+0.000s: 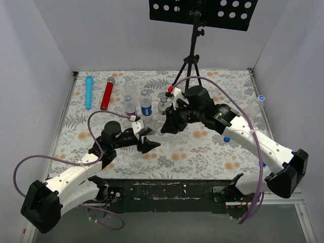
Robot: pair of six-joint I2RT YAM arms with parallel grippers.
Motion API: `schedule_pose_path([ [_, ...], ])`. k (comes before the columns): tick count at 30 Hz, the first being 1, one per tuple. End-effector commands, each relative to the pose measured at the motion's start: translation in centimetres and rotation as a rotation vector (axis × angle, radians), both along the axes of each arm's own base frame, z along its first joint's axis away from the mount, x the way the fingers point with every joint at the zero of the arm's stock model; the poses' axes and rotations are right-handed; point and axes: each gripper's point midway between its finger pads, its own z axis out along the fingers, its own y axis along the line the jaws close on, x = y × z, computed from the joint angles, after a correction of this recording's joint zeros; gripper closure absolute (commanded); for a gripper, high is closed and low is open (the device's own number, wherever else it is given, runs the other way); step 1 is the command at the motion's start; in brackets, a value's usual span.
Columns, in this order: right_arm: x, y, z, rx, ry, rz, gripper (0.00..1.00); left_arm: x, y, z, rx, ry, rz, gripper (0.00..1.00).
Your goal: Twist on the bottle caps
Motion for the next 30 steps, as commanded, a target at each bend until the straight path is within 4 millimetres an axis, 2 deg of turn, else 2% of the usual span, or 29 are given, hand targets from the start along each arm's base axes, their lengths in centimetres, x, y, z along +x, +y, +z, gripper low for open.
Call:
schedule_pose_path([
  [1,-1.5,0.9,-1.7,-0.011,0.206,-0.151,0.99,3.1,0.9,5.7,-0.071,-0.258,0.200,1.00],
  [2,-1.4,0.9,-1.1,-0.003,0.188,-0.154,0.97,3.0,0.9,5.7,-0.070,-0.256,0.197,1.00],
  [3,-1.2,1.0,0.1,0.018,0.161,-0.146,0.91,2.9,0.8,5.7,-0.071,-0.252,0.190,1.00],
  [4,-1.3,1.1,1.1,0.041,0.137,-0.130,0.82,2.7,0.6,5.7,-0.072,-0.248,0.177,1.00],
  [5,-1.1,0.9,2.2,0.053,0.105,-0.123,0.68,2.6,0.5,5.6,-0.070,-0.235,0.166,1.00],
  [8,-0.9,0.2,4.9,0.058,0.013,-0.099,0.42,1.7,-0.3,4.8,-0.058,-0.171,0.091,1.00],
  [10,-1.1,-0.4,6.5,0.064,-0.069,-0.058,0.30,0.9,-0.8,4.6,-0.056,-0.129,0.014,1.00],
  [12,-1.6,-1.1,7.4,0.068,-0.139,-0.009,0.23,-0.3,-1.3,4.2,-0.056,-0.081,-0.082,1.00],
  [16,-2.6,-2.5,8.1,0.053,-0.306,0.127,0.21,-2.0,-1.4,4.5,-0.083,-0.024,-0.218,1.00],
  [21,-3.8,-3.7,7.5,0.025,-0.476,0.295,0.24,-4.2,-1.6,4.3,-0.089,0.039,-0.373,1.00],
  [26,-4.7,-3.6,6.1,0.039,-0.585,0.439,0.27,-5.1,-1.7,4.1,-0.087,0.075,-0.450,1.00],
  [30,-5.5,-3.1,5.3,0.053,-0.600,0.540,0.30,-5.2,-1.7,4.2,-0.087,0.075,-0.456,0.99],
])
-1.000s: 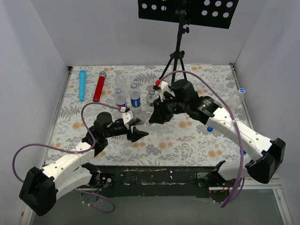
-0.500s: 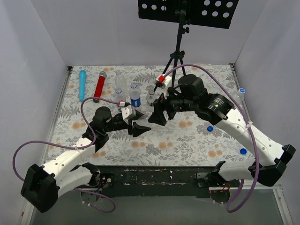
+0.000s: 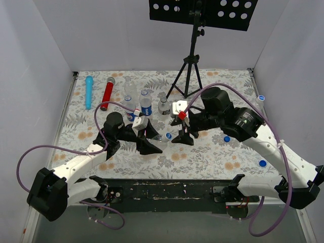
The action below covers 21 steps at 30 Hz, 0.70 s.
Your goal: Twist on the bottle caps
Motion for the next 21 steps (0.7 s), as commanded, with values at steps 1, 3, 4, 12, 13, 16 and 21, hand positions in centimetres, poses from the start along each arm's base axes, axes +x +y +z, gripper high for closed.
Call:
schedule_pose_path([
  [1,-1.1,0.8,-0.3,0.015,-0.092,0.180,0.30,-0.6,0.0,2.3,-0.042,-0.052,-0.062,0.99],
  [3,-1.0,1.0,-0.5,0.007,-0.096,0.192,0.32,-0.7,0.0,2.3,-0.042,-0.052,-0.065,0.99],
  [4,-0.9,1.1,-0.6,0.004,-0.098,0.196,0.33,-0.7,0.1,2.2,-0.041,-0.049,-0.065,0.99],
  [12,-0.7,1.9,-1.4,-0.013,-0.090,0.235,0.43,-0.8,0.1,2.4,-0.044,-0.054,-0.066,0.99],
  [13,-0.7,1.9,-1.5,-0.018,-0.084,0.236,0.45,-0.8,0.1,2.4,-0.044,-0.054,-0.068,0.99],
  [16,-0.5,2.1,-1.7,-0.027,-0.077,0.236,0.57,-0.7,0.1,2.5,-0.045,-0.057,-0.066,1.00],
  [21,-0.3,2.6,-2.2,-0.036,-0.018,0.212,0.80,1.0,-0.1,2.3,-0.035,-0.101,0.041,1.00],
])
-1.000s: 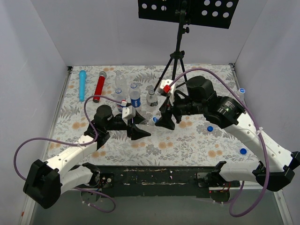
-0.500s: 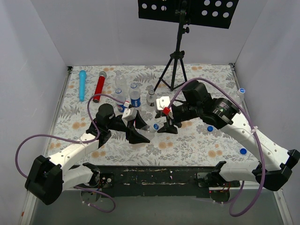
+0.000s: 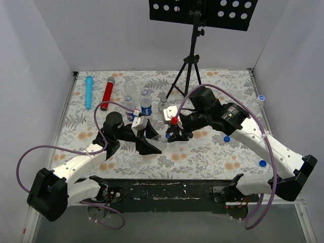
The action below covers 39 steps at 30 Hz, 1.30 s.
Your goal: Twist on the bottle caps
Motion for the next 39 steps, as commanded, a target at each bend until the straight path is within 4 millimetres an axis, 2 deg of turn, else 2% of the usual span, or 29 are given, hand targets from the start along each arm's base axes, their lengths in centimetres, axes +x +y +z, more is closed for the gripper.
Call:
schedule_pose_path([
  [1,0.2,0.9,0.8,0.017,0.037,-0.018,0.82,2.6,-0.1,2.0,-0.031,-0.126,0.141,1.00],
  [6,2.0,2.3,-1.7,-0.073,0.259,-0.239,0.99,7.5,1.4,2.3,-0.020,-0.286,0.491,1.00],
  [10,4.0,3.8,-3.9,-0.147,0.491,-0.494,0.99,10.2,3.5,1.8,0.044,-0.463,0.760,1.00],
  [14,3.9,5.6,-5.4,-0.148,0.707,-0.597,0.99,11.1,5.3,1.5,0.118,-0.673,0.940,1.00],
  [17,5.1,6.0,-5.6,-0.095,0.740,-0.682,0.99,11.2,6.7,2.0,0.129,-0.773,1.043,1.00],
  [19,5.7,5.9,-5.0,-0.059,0.745,-0.705,0.99,11.1,7.2,1.8,0.149,-0.816,1.074,1.00],
  [22,6.2,5.5,-3.4,-0.011,0.723,-0.706,0.99,11.0,6.7,1.1,0.193,-0.822,1.033,1.00],
  [23,6.3,5.3,-2.6,0.009,0.706,-0.692,0.92,10.7,6.1,0.7,0.188,-0.780,1.000,1.00],
  [27,6.3,4.0,1.1,0.076,0.588,-0.621,0.54,9.5,3.9,-0.8,0.210,-0.653,0.848,1.00],
  [31,5.9,2.2,3.3,0.086,0.384,-0.534,0.30,8.5,2.5,-1.0,0.181,-0.516,0.688,1.00],
  [34,5.6,0.8,3.7,0.078,0.244,-0.477,0.22,7.7,2.0,-0.5,0.135,-0.403,0.571,1.00],
  [36,5.3,0.0,3.9,0.072,0.163,-0.431,0.22,6.5,1.4,-0.3,0.108,-0.334,0.460,1.00],
  [39,3.6,-0.7,3.9,0.082,0.053,-0.280,0.23,4.7,0.7,0.0,0.076,-0.241,0.308,1.00],
])
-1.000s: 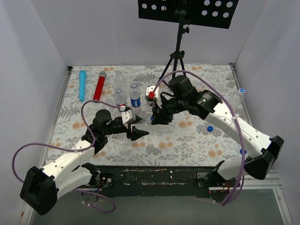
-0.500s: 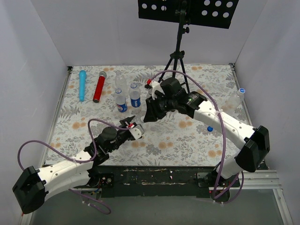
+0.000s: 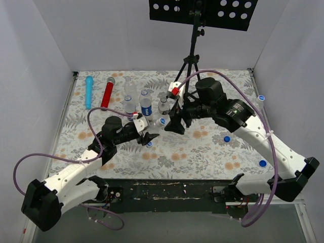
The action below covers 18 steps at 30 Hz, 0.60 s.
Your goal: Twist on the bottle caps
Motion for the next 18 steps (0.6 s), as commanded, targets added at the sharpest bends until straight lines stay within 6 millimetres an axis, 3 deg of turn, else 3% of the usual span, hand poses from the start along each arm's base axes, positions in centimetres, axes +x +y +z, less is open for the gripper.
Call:
schedule_pose_path([
  [1,-2.3,-1.4,1.0,-0.007,-0.260,0.244,0.24,-5.6,-2.4,1.6,-0.088,0.188,-0.377,1.00],
  [4,-2.7,-1.9,0.7,-0.009,-0.349,0.297,0.24,-7.7,-2.8,2.3,-0.126,0.254,-0.520,1.00],
  [7,-3.7,-2.2,0.5,-0.012,-0.382,0.375,0.26,-8.6,-3.0,2.5,-0.144,0.292,-0.586,1.00],
  [18,-5.5,-1.1,-0.9,-0.023,-0.317,0.558,0.37,-9.0,-3.1,2.3,-0.140,0.336,-0.633,0.99],
])
